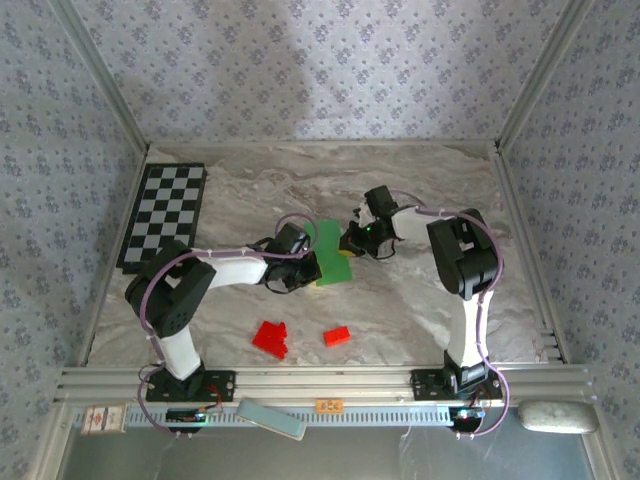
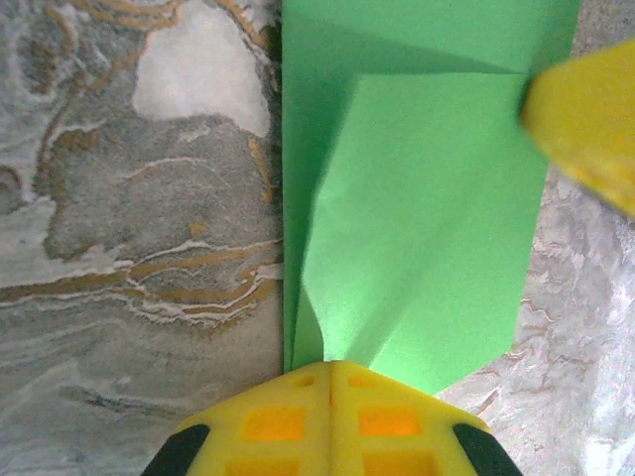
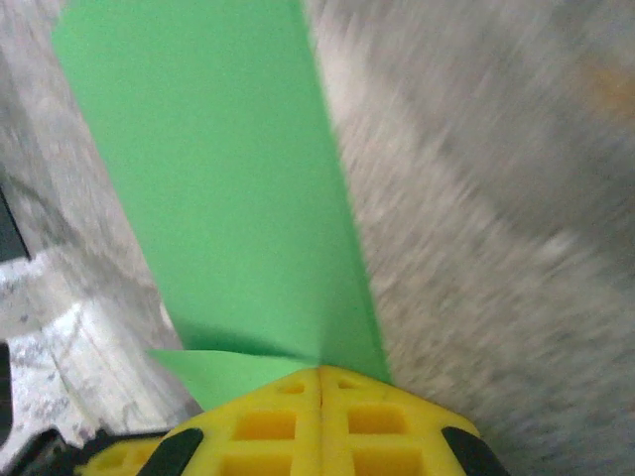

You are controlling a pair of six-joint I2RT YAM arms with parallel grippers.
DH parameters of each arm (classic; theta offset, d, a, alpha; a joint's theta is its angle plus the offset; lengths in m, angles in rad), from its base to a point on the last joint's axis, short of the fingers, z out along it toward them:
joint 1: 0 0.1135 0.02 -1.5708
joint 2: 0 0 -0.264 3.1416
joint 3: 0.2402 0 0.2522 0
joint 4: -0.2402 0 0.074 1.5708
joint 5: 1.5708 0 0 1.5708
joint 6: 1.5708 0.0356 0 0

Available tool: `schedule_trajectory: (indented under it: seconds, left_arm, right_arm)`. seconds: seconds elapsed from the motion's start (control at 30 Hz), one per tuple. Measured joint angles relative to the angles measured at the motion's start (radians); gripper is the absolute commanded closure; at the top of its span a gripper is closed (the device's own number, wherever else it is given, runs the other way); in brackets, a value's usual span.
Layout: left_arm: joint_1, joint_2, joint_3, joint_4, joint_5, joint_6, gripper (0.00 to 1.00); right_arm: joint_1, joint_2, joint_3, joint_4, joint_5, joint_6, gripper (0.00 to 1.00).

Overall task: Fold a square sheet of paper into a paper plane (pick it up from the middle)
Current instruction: Fold the triangle a second time at the center of the table.

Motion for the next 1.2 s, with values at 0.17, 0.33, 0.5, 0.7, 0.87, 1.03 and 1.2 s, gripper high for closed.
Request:
schedule_trajectory:
  seconds: [0.17, 0.33, 0.5, 0.7, 0.87, 1.03, 1.2]
  left_arm:
    - [0.000, 0.000, 0.006, -0.014, 0.001, 0.001, 1.00]
    - [0.000, 0.000, 0.021, -0.047, 0.001, 0.009, 1.00]
    - [0.000, 0.000, 0.033, -0.076, 0.001, 0.021, 1.00]
    - [0.000, 0.000, 0.047, -0.104, 0.005, 0.047, 1.00]
    - [0.000, 0.000, 0.055, -0.111, 0.013, 0.073, 1.00]
    - [0.000, 0.000, 0.071, -0.099, 0.034, 0.088, 0.97]
    - [0.000, 0.010, 0.100, -0.068, 0.058, 0.098, 0.87]
  right_arm:
    - [-0.061, 0.008, 0.037, 0.001, 0.076, -0.007, 0.96]
    - [-0.070, -0.037, 0.021, 0.002, 0.132, -0.015, 0.96]
    - [-0.015, -0.132, -0.051, 0.012, 0.134, -0.015, 0.96]
    - [0.088, -0.136, -0.117, 0.034, 0.097, 0.005, 0.96]
    - [0.101, -0.109, -0.116, 0.055, 0.082, 0.012, 0.96]
    - [0.092, -0.077, -0.103, 0.063, 0.065, 0.013, 0.96]
    - [0.092, -0.071, -0.096, 0.061, 0.063, 0.013, 0.96]
